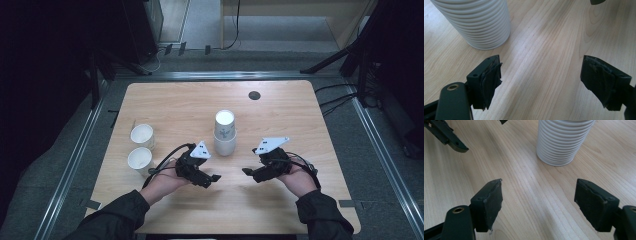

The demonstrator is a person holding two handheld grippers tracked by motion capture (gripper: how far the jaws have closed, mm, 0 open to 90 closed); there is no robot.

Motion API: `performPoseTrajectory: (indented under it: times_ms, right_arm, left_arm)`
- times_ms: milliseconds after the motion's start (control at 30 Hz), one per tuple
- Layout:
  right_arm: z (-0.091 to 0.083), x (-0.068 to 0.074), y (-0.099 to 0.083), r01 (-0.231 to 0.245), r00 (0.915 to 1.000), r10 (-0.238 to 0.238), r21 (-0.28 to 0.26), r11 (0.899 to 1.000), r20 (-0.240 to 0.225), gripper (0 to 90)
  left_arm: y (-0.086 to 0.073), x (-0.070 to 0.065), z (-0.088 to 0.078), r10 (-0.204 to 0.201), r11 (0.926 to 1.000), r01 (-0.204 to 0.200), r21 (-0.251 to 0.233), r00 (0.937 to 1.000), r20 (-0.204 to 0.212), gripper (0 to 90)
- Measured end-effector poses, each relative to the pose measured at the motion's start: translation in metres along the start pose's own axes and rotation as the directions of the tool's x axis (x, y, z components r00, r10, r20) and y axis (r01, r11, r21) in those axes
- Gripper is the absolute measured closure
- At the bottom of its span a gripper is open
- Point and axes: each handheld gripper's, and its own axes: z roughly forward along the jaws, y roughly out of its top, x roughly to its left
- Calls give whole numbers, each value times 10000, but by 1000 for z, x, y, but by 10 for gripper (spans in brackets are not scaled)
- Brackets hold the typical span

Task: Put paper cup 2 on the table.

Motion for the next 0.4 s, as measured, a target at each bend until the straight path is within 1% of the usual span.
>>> performPoseTrajectory:
  times_ms: [233, 300, 367, 400]
  right_arm:
    - [1, 0, 0, 37, 10000, -37, 89, 10000, -48, 230]
    - [4, 1, -1, 54, 9999, -50, 287, 9996, -150, 229]
    - [8, 3, -2, 77, 9997, -62, 608, 9981, -248, 229]
    - [11, 4, -2, 80, 9996, -57, 841, 9964, -267, 229]
  left_arm:
    - [-2, 3, 5, -48, 9998, 47, 202, 10000, 63, 169]
    - [-4, 3, 9, -54, 9994, 52, 333, 10000, 51, 169]
    - [-5, 3, 14, 7, 9981, -10, 613, 10000, 37, 169]
    - [-6, 2, 18, 97, 9972, -89, 745, 9999, -100, 169]
